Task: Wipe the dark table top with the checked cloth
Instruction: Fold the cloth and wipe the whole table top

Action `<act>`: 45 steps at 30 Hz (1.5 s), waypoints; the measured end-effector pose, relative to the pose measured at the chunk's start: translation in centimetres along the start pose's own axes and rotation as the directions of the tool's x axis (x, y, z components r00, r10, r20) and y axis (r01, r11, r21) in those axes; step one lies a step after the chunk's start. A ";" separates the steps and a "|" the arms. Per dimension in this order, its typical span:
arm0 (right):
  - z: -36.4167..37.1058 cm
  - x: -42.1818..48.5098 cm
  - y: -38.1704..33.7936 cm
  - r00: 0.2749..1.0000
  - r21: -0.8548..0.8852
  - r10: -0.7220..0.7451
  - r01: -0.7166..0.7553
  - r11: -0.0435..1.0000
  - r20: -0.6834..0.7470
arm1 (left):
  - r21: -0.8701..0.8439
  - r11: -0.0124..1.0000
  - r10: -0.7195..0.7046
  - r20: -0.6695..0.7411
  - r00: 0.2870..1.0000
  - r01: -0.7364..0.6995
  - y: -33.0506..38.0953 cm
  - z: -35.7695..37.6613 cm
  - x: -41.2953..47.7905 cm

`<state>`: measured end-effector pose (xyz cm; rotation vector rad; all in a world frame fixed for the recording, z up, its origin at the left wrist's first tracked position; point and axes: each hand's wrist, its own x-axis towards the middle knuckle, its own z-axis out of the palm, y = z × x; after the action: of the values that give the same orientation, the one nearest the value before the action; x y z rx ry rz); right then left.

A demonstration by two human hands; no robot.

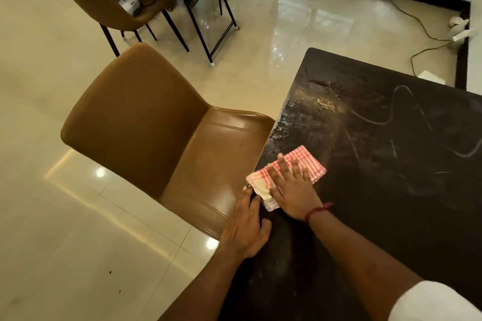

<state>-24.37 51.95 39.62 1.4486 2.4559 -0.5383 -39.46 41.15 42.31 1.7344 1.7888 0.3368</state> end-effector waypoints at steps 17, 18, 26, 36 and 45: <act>-2.0 3.7 1.8 0.981 0.108 0.195 -0.195 0.975 0.011 | -0.092 0.994 -0.065 -0.098 0.993 0.056 -1.0 -0.1 -1.0; -2.2 3.8 2.0 0.959 0.149 0.283 -0.280 0.948 0.001 | -0.087 0.995 -0.061 -0.090 0.994 0.053 -0.9 -0.2 -0.6; -1.5 1.3 4.2 0.987 0.074 0.159 -0.158 0.985 -0.006 | -0.048 0.999 -0.011 -0.072 0.997 0.007 0.3 0.3 3.9; -0.2 -5.6 8.8 0.981 0.070 0.191 -0.192 0.979 0.021 | 0.046 0.989 0.145 -0.024 0.989 -0.143 3.2 1.8 7.0; -0.4 -6.7 11.9 0.870 0.217 0.493 -0.476 0.852 -0.025 | 0.181 0.968 0.173 0.029 0.984 -0.176 5.8 4.0 6.0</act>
<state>-10.73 52.10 40.32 2.1206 2.0041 -0.6394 -32.08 46.61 41.05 2.0252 1.7066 0.2382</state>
